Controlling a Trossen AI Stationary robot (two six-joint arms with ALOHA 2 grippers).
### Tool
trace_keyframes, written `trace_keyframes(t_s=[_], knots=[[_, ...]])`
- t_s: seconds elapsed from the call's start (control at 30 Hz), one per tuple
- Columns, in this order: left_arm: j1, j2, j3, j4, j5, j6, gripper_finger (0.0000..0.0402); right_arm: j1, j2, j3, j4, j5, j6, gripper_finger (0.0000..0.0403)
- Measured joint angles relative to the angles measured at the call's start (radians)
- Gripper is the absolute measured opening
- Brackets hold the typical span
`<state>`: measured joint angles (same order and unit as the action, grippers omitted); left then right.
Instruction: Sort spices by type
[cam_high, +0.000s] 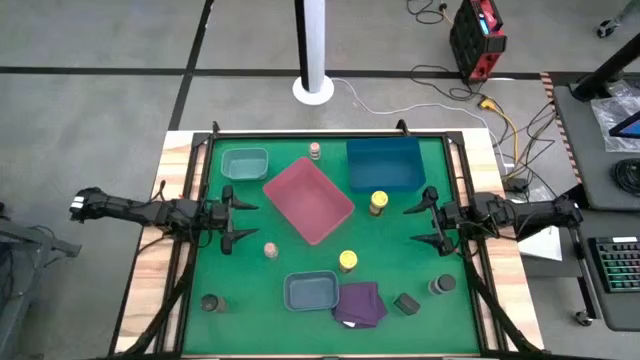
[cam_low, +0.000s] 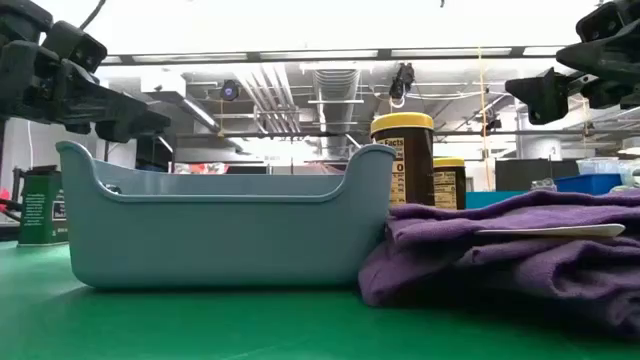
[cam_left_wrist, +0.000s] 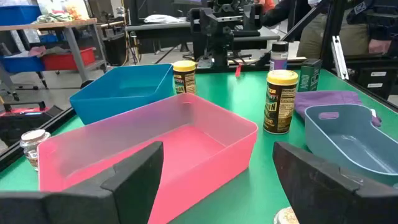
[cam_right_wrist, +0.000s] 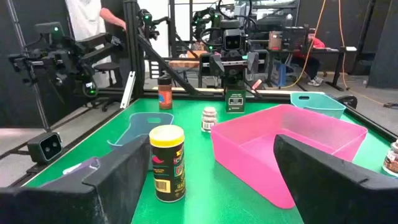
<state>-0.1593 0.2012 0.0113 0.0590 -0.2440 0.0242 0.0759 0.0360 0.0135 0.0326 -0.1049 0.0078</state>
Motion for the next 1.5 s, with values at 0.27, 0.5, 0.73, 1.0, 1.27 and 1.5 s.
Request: trace_keyframes(t_s=[0.27,0.5,0.73,1.0,1.27,1.5], knots=[[0.0,0.0,0.0,0.0,0.0,0.0,0.0286,0.0,0.0,0.0,0.0,0.0,0.0,0.0349],[0.0,0.0,0.0,0.0,0.0,0.0,0.0286,0.0,0.0,0.0,0.0,0.0,0.0,0.0344],[0.0,0.0,0.0,0.0,0.0,0.0,0.0286,0.0,0.0,0.0,0.0,0.0,0.0,0.0333],[0.0,0.0,0.0,0.0,0.0,0.0,0.0286,0.0,0.0,0.0,0.0,0.0,0.0,0.0325],[0.0,0.0,0.0,0.0,0.0,0.0,0.0286,0.0,0.0,0.0,0.0,0.0,0.0,0.0336],[0.0,0.0,0.0,0.0,0.0,0.0,0.0286,0.0,0.0,0.0,0.0,0.0,0.0,0.0348]])
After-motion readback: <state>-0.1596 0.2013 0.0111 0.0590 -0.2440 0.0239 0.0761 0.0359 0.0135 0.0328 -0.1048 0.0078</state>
